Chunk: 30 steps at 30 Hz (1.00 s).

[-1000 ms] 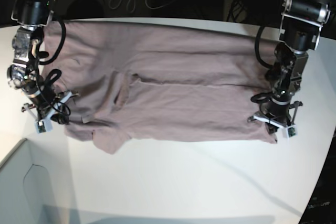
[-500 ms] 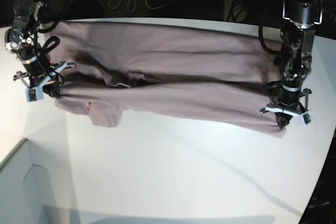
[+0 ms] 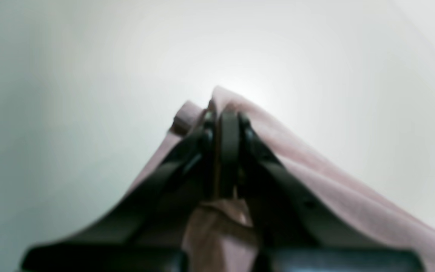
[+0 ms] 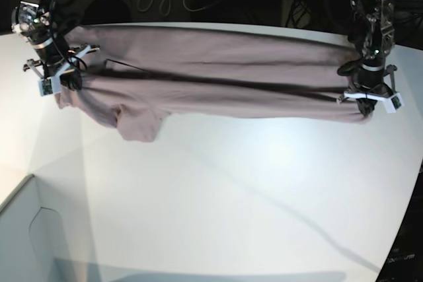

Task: Layout the t-shirt on the table in an organized manner, then fold the t-shirt properly
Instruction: 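Lift the hem with both grippers and fold it over toward the shoulders, then hold the folded strip with both grippers and adjust the grip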

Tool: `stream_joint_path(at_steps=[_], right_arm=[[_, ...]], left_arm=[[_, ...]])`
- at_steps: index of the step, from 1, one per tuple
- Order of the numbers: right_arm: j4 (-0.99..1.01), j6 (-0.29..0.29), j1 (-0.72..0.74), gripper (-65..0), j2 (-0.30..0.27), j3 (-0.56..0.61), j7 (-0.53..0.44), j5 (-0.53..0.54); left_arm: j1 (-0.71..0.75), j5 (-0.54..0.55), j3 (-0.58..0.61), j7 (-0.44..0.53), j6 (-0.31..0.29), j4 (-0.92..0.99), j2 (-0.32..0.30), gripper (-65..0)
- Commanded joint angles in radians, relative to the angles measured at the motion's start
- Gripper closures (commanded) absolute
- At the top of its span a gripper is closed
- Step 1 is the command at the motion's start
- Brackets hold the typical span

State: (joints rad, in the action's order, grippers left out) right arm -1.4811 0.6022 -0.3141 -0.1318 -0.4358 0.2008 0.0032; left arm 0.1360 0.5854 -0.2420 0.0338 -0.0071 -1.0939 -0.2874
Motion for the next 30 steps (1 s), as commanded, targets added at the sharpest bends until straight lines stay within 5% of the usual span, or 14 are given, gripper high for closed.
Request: stream_joint_path(at_steps=[1, 8, 11, 18, 26, 30], right_arm=[[-0.016, 0.005, -0.007, 0.0, -0.009, -0.007, -0.028, 0.011], [0.027, 0.005, -0.009, 0.0, -0.009, -0.004, -0.030, 0.010], [0.027, 0.005, -0.009, -0.2, -0.010, 0.001, -0.027, 0.005], [0.001, 0.005, -0.029, -19.6, -0.010, -0.008, -0.030, 0.010], [-0.126, 0.005, -0.032, -26.7, 0.067, -0.107, -0.027, 0.010], [-0.166, 0.005, -0.032, -26.7, 0.067, -0.105, -0.024, 0.005]], left_arm=[[-0.006, 0.000, -0.010, 0.031, 0.002, -0.009, -0.017, -0.1], [0.015, 0.000, -0.003, 0.030, 0.002, -0.007, -0.017, -2.0], [0.037, 0.000, -0.004, 0.030, 0.002, -0.016, -0.017, -12.5], [0.109, 0.000, -0.015, 0.036, 0.002, -0.144, -0.017, -32.2], [0.084, 0.000, -0.089, 0.030, 0.002, -0.228, -0.022, -32.8], [-0.009, -0.009, -0.082, 0.028, 0.002, -0.101, -0.029, -32.8]])
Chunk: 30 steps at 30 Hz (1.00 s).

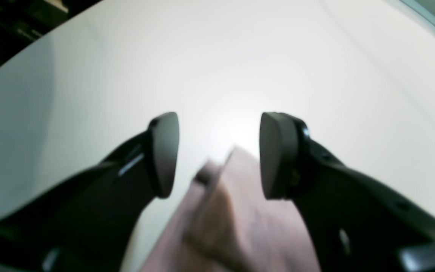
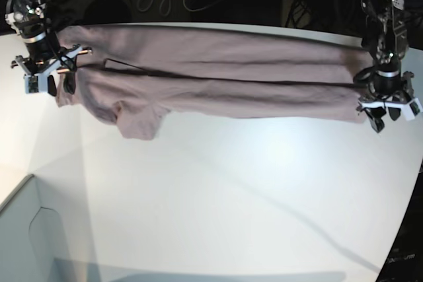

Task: Layout the t-shirt on the table in an organized manner, then fold the t-shirt properly
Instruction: 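Hold the folded strip with both grippers and adjust the grip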

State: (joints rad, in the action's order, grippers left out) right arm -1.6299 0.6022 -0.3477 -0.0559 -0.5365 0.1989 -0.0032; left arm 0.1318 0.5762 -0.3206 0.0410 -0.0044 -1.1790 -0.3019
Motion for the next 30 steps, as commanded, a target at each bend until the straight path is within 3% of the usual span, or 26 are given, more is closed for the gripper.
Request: stream_joint_path(at_steps=[1, 5, 11, 24, 30], right_arm=[[-0.020, 0.005, 0.002, -26.7, -0.009, -0.004, -0.022, 0.012], [-0.017, 0.005, 0.002, -26.7, -0.011, -0.004, -0.022, 0.010], [-0.017, 0.005, 0.003, -26.7, -0.011, -0.004, -0.022, 0.010], [-0.016, 0.005, 0.012, -26.7, -0.009, -0.004, -0.022, 0.010], [-0.017, 0.005, 0.019, -26.7, -0.009, -0.003, -0.022, 0.010]], left_arm=[[-0.034, -0.002, -0.002, 0.021, -0.001, 0.021, -0.015, -32.8], [-0.117, -0.002, 0.004, 0.017, -0.001, 0.141, -0.015, -32.8], [-0.202, 0.000, 0.097, -0.102, -0.001, 0.218, -0.041, -28.5], [-0.211, -0.002, 0.108, -0.109, -0.001, 0.245, -0.039, -26.7], [-0.218, -0.002, 0.186, -0.108, -0.001, 0.274, -0.043, -26.3]])
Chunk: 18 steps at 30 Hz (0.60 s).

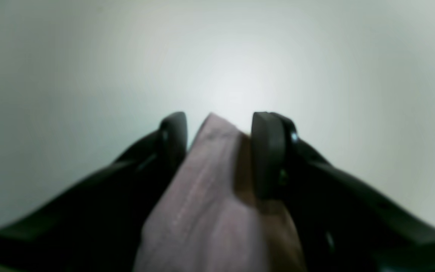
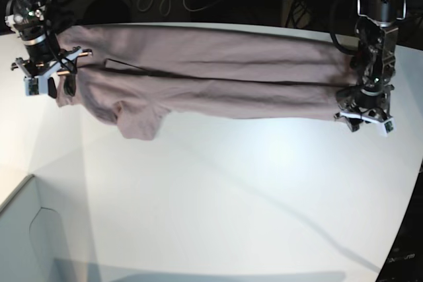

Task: Layout the t-shirt on the table in an organized manner, then fold the t-shirt properly
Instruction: 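Hold the folded strip with both grippers and adjust the grip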

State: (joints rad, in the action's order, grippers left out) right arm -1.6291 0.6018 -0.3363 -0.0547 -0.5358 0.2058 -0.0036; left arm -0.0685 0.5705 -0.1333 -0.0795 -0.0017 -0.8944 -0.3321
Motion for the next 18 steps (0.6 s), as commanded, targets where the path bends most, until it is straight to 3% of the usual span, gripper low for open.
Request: stream_joint_path(at_steps=[1, 8, 18], right_arm=[[-0.018, 0.005, 0.010, -26.7, -0.010, -0.004, -0.029, 0.011], [-0.023, 0.005, 0.018, -26.7, -0.015, -0.004, -0.029, 0.011], [-0.023, 0.005, 0.059, -26.7, -0.014, -0.004, -0.029, 0.011]], left_arm=[[-0.018, 0.004, -0.001, 0.013, -0.004, -0.010, -0.011, -24.8], [-0.017, 0.012, -0.006, 0.013, 0.002, -0.015, -0.011, 0.0], [-0.012, 0.013, -0.007, 0.014, 0.002, -0.022, -0.011, 0.0]])
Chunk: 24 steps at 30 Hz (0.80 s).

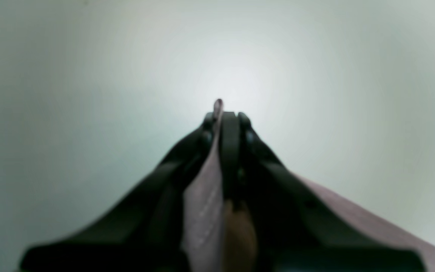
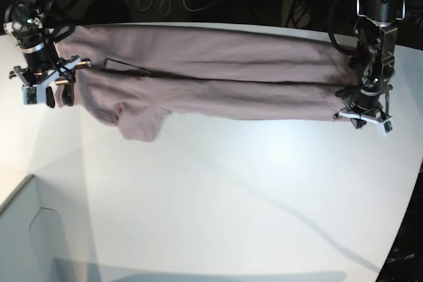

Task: Layout the t-shirt on the table in an organized manner, then fold the t-shirt properly
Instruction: 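Hold the folded strip with both grippers and adjust the grip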

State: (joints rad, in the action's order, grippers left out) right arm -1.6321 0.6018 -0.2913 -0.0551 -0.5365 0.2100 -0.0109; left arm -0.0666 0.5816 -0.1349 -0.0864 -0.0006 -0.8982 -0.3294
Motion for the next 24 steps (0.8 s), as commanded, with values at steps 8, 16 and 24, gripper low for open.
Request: stream_joint_path(at_steps=[8, 16, 24], right_arm=[[-0.020, 0.005, 0.019, -26.7, -0.015, -0.003, -0.033, 0.018], [-0.018, 0.005, 0.019, -26.7, -0.015, -0.003, -0.033, 0.018], [-0.017, 0.005, 0.019, -26.7, -0.016, -0.003, -0.033, 0.018]], left_arm=[[-0.012, 0.002, -0.006, 0.021, 0.003, -0.020, -0.014, -17.7], [-0.014, 0.002, -0.006, 0.021, 0.003, -0.039, -0.014, -22.6], [-0.016, 0.002, -0.006, 0.021, 0.004, -0.046, -0.012, -19.6]])
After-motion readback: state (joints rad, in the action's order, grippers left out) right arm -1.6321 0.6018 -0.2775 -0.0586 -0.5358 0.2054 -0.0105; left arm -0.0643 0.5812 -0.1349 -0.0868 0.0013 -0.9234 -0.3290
